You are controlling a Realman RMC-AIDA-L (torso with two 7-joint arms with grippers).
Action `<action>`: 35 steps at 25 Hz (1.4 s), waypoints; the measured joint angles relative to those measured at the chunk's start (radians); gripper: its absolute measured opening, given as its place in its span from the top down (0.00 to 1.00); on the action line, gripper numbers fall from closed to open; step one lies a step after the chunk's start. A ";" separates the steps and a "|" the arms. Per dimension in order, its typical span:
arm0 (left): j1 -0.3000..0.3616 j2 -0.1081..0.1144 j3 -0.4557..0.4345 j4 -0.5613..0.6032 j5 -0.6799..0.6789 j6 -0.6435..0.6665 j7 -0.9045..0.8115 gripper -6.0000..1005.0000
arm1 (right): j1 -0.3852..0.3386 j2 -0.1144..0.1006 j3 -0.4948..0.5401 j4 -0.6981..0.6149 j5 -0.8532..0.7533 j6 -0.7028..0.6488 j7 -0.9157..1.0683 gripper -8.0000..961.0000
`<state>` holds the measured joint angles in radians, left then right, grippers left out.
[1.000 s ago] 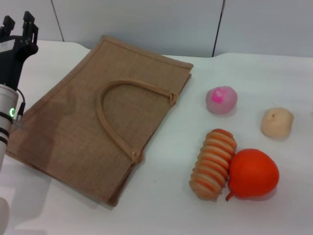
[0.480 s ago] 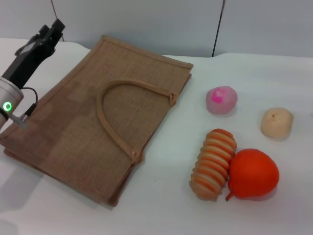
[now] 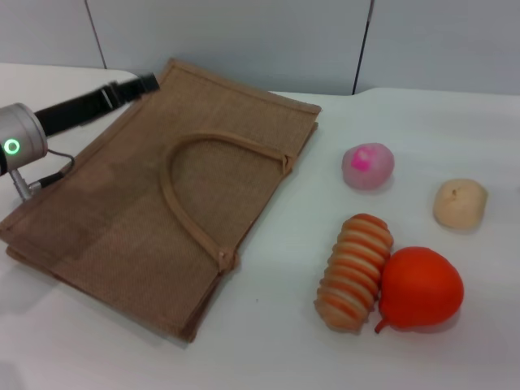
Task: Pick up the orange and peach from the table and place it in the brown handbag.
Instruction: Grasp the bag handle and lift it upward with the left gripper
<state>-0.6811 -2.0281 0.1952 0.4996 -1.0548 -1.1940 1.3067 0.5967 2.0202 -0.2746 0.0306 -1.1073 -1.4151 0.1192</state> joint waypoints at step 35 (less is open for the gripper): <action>-0.178 0.003 0.135 0.104 0.682 0.028 -0.445 0.50 | 0.004 -0.002 0.003 0.000 -0.002 0.004 0.001 0.11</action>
<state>-0.8593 -2.0249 0.3297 0.6033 -0.3725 -1.1656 0.8622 0.6010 2.0186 -0.2714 0.0305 -1.1089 -1.4112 0.1197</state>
